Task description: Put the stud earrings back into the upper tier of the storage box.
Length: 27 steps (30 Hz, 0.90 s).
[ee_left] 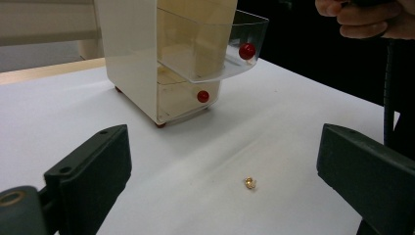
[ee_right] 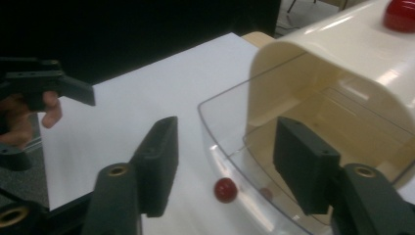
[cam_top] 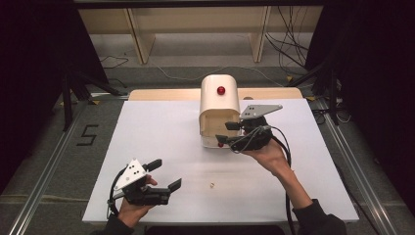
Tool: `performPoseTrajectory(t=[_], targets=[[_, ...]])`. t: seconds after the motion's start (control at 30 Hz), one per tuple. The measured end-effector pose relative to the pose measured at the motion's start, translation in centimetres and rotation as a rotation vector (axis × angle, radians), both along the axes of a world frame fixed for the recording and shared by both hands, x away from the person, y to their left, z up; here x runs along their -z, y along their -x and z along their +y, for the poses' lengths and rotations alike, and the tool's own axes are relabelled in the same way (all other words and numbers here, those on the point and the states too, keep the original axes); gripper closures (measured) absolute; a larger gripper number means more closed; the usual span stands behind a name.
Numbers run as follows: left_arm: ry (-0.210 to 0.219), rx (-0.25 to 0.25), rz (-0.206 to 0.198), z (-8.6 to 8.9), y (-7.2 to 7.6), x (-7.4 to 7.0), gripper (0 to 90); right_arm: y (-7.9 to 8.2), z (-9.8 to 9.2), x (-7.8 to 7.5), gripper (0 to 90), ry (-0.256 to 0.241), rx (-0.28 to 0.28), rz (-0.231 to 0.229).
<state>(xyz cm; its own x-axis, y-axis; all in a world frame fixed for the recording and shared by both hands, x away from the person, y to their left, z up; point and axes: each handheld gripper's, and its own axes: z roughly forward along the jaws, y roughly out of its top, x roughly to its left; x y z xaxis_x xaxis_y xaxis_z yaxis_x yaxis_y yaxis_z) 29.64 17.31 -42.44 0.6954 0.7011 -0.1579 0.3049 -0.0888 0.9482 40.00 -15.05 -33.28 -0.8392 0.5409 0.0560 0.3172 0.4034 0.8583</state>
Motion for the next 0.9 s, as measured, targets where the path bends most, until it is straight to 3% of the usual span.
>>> performPoseTrajectory(t=[0.27, 0.67, 0.9], targets=[[0.000, 0.000, -0.005, 0.1, 0.1, -0.1, 5.5, 1.3, 1.4, 0.7, 33.2, -0.069, -0.092, 0.037], [0.004, -0.002, -0.008, 0.1, 0.1, -0.2, 5.5, 3.1, 3.3, 2.7, 33.2, -0.017, -0.131, 0.019], [0.004, -0.001, -0.011, 0.1, 0.1, -0.2, 5.5, 3.5, 3.8, 3.9, 31.3, 0.009, -0.141, 0.033]])
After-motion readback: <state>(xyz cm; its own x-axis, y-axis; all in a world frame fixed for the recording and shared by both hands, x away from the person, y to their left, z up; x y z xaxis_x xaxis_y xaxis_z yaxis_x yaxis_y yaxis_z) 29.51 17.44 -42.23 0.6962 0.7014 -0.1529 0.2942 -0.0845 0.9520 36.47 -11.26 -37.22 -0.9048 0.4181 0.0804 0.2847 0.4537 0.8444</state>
